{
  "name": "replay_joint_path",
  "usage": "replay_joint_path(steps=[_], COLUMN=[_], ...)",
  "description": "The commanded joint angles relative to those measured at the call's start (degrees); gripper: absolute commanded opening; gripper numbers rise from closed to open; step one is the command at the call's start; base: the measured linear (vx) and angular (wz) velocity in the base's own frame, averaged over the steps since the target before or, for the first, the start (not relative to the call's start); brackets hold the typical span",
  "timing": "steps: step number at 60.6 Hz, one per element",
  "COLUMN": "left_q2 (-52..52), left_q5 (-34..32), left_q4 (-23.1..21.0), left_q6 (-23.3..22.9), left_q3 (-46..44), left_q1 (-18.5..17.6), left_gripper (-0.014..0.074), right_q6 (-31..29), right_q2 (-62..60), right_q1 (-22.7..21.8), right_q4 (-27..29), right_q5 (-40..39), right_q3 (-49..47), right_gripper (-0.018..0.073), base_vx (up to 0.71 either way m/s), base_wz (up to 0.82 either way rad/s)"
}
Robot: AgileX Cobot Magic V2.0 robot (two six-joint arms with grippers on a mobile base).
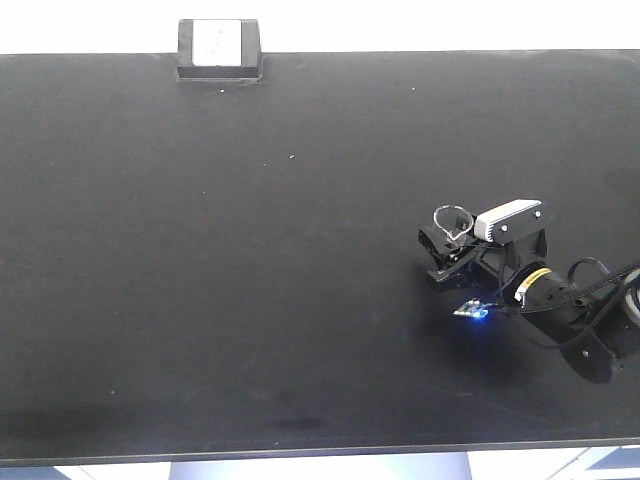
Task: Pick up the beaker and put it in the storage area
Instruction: 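Lower the held beaker onto the bench top with the right gripper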
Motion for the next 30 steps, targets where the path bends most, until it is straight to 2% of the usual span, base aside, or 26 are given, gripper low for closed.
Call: replay_joint_path(steps=[1,13,30], left_q2=[-1.0,-1.0,-1.0], left_q5=[-4.9,-4.9,-4.9], left_q4=[-0.3,-0.3,-0.3], left_q6=[-0.3,-0.3,-0.3], left_q3=[1.3,1.3,1.3], left_q1=[-0.4,-0.4,-0.4], left_gripper=[-0.0008,-0.0008,-0.0008], right_q6=[-0.8,-0.7,-0.7], right_q2=[-1.4,-1.4,-1.4], right_q1=[-0.2,-0.2,-0.2], right_q4=[-0.8,-3.3,-3.0], right_q5=[-7.5,-7.5,-7.5], right_q3=[-0.5,-0.5,-0.5], right_gripper=[0.0039,0.0177,0.0512], base_vx=[0.0,0.0,0.0], base_wz=[0.0,0.0,0.0])
